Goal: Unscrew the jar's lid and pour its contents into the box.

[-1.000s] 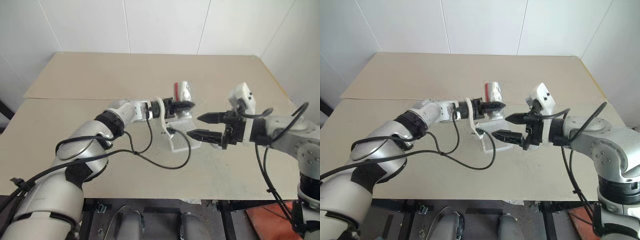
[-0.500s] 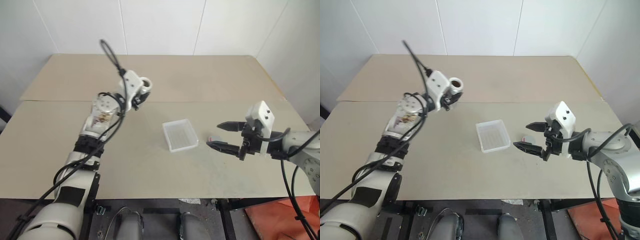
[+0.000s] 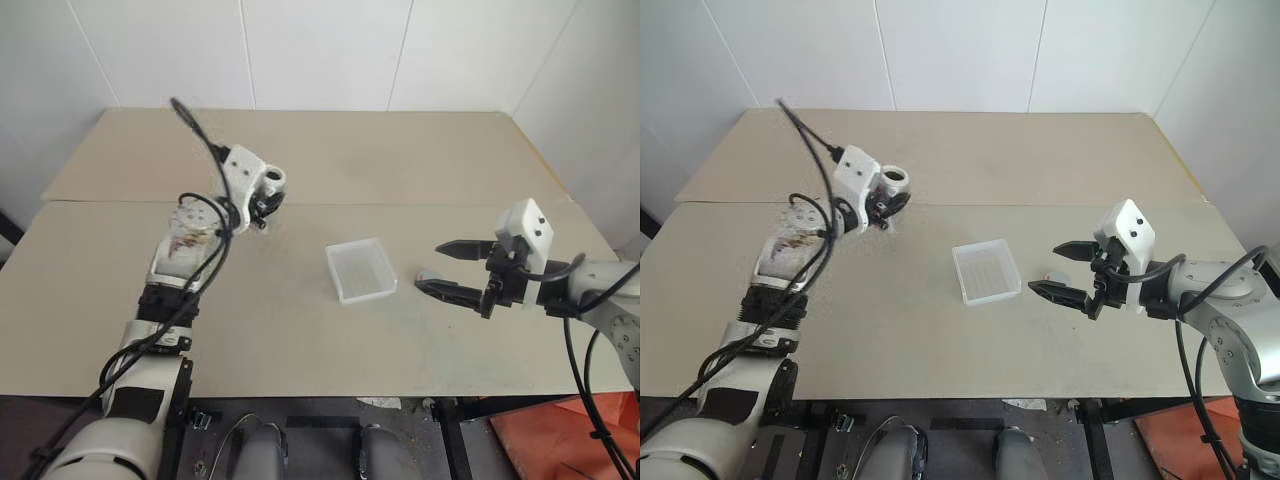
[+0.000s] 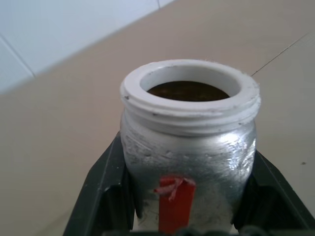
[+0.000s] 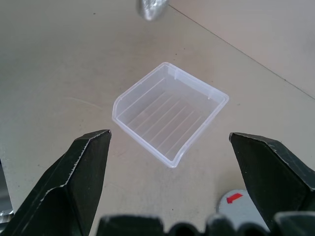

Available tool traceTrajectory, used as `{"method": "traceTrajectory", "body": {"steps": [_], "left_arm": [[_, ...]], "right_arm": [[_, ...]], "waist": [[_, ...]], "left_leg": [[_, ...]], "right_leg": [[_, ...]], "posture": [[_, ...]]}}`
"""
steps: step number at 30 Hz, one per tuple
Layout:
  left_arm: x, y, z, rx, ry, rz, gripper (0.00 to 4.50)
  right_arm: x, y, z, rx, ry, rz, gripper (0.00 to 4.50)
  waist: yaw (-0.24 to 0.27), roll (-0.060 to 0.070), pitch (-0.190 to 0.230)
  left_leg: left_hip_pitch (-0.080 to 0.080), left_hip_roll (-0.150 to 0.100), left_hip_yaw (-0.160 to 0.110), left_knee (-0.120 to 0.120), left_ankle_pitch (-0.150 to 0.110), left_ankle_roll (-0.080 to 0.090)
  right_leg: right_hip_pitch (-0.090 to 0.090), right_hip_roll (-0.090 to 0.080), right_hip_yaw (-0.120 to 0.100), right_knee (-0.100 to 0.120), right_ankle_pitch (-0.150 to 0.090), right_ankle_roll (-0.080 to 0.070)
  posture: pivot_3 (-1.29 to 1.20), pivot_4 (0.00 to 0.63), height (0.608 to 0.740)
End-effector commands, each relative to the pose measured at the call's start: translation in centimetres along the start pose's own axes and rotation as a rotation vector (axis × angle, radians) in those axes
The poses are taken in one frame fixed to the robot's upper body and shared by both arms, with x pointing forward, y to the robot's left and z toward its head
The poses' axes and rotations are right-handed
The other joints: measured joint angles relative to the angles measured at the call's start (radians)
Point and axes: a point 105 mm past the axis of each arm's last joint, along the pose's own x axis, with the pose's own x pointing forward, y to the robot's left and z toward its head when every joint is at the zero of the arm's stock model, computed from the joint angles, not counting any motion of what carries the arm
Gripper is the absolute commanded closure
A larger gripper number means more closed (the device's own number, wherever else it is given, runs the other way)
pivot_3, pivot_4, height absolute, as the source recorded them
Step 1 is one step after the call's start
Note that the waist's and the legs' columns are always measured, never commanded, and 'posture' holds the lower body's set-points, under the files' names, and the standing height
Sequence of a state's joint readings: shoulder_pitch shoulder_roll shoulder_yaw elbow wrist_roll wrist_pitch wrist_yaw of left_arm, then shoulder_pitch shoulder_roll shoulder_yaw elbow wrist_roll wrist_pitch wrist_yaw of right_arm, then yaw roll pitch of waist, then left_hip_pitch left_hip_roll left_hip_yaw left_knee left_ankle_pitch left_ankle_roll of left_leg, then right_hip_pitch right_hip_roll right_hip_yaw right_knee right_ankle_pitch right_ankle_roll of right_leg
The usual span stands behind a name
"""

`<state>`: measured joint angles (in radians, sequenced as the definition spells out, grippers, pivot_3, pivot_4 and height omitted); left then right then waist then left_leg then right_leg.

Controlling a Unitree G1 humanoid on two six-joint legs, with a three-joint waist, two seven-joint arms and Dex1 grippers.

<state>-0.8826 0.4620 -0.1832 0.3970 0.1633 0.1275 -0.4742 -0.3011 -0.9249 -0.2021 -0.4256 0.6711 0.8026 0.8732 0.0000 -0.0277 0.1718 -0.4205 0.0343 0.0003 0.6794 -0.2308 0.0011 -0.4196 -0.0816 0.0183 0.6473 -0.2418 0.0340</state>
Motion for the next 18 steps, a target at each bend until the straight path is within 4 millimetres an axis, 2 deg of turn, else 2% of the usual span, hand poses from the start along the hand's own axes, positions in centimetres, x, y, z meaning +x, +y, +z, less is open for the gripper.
{"method": "traceTrajectory", "body": {"steps": [1, 4, 7, 9, 14, 18], "left_arm": [[0.9, -0.1, 6.2, 0.749, -0.257, 0.091, 2.50], [2.0, -2.3, 7.6, 1.147, -0.380, 0.058, 2.50], [3.0, -6.4, 8.1, 1.576, -0.553, -0.010, 2.50], [3.6, -9.0, 8.5, 1.724, -0.648, -0.040, 2.50], [4.8, -12.0, 9.3, 1.910, -0.737, -0.045, 2.50], [5.2, -12.7, 9.9, 1.932, -0.774, -0.022, 2.50]], "right_arm": [[-0.5, -0.1, 1.6, -0.061, -0.040, -0.012, 0.03], [-0.5, -0.2, 1.8, -0.070, -0.044, -0.014, 0.03], [-0.4, -0.3, 2.1, -0.076, -0.050, -0.015, 0.03], [-0.4, -0.4, 2.3, -0.076, -0.057, -0.021, 0.03], [-0.3, -0.2, 2.8, -0.066, -0.089, -0.037, 0.03], [-0.7, 0.2, 3.2, -0.086, -0.101, -0.061, 0.03]], "waist": [[0.006, 0.000, 0.000], [0.015, 0.000, 0.000], [0.023, 0.000, 0.000], [0.025, 0.000, 0.000], [0.022, -0.001, 0.000], [0.020, -0.001, 0.000]], "left_leg": [[0.000, 0.000, 0.000, 0.000, 0.000, 0.000], [0.000, -0.001, 0.000, 0.000, 0.000, 0.000], [-0.001, -0.001, 0.000, 0.000, 0.000, 0.000], [-0.001, -0.002, 0.001, 0.000, 0.000, 0.000], [-0.003, -0.001, 0.001, 0.000, 0.000, 0.000], [-0.002, -0.001, 0.001, 0.000, 0.000, 0.000]], "right_leg": [[0.000, 0.000, 0.000, 0.000, 0.000, 0.000], [0.000, 0.000, 0.000, 0.000, 0.000, 0.000], [0.001, -0.001, 0.000, -0.001, 0.000, 0.001], [0.001, -0.001, 0.000, -0.001, 0.000, 0.001], [-0.003, -0.001, 0.000, 0.000, 0.000, 0.001], [-0.002, -0.001, 0.000, 0.000, 0.000, 0.001]], "posture": [[0.00, 0.150, 0.740], [0.00, 0.150, 0.740], [0.00, 0.150, 0.740], [0.00, 0.150, 0.740], [0.00, 0.150, 0.740], [0.00, 0.150, 0.740]]}}
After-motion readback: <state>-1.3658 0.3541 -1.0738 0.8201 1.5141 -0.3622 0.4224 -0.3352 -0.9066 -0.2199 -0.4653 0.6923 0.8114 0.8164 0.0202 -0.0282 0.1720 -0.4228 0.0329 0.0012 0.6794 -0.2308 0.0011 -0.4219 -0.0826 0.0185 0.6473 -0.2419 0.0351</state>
